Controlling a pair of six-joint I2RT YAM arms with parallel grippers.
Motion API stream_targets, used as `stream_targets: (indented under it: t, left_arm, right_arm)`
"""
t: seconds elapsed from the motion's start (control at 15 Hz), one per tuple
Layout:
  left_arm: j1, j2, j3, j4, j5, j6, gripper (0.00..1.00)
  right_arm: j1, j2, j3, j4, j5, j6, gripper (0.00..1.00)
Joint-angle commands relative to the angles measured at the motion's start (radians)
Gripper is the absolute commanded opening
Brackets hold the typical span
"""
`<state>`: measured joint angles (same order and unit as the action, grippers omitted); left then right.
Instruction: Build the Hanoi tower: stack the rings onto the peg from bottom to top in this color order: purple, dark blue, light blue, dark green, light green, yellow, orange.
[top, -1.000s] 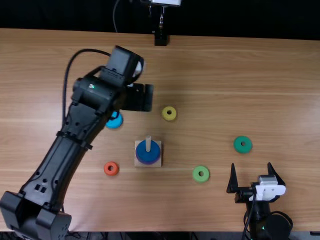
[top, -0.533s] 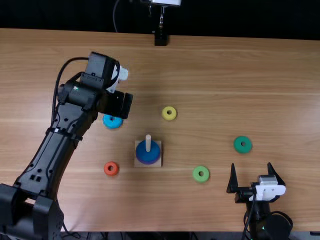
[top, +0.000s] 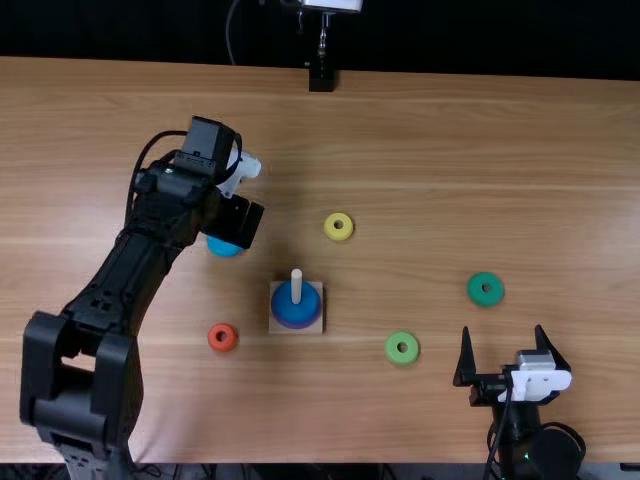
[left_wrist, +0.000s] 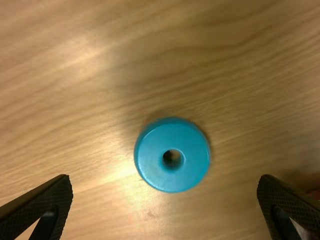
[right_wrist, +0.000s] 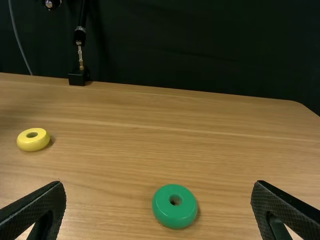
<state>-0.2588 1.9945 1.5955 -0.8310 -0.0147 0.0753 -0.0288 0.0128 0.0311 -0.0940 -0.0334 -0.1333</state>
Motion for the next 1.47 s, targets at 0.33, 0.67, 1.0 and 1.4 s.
stream_targets:
  t: [0.33, 0.67, 1.0, 1.4]
  left_arm:
    - [0.006, 0.096, 0.004, 0.001, 0.007, 0.017, 1.00]
    - [0.001, 0.132, 0.009, 0.001, 0.011, 0.015, 1.00]
    - [0.000, 0.159, 0.011, 0.003, 0.004, 0.015, 1.00]
    - [0.000, 0.162, 0.009, 0.003, 0.004, 0.017, 1.00]
  right_arm:
    - [-0.002, -0.013, -0.016, -0.014, 0.011, -0.001, 1.00]
    - [-0.003, -0.013, -0.014, -0.014, 0.011, -0.001, 1.00]
    - [-0.002, -0.013, -0.016, -0.014, 0.011, -0.001, 1.00]
    - [-0.002, -0.013, -0.016, -0.014, 0.011, -0.001, 1.00]
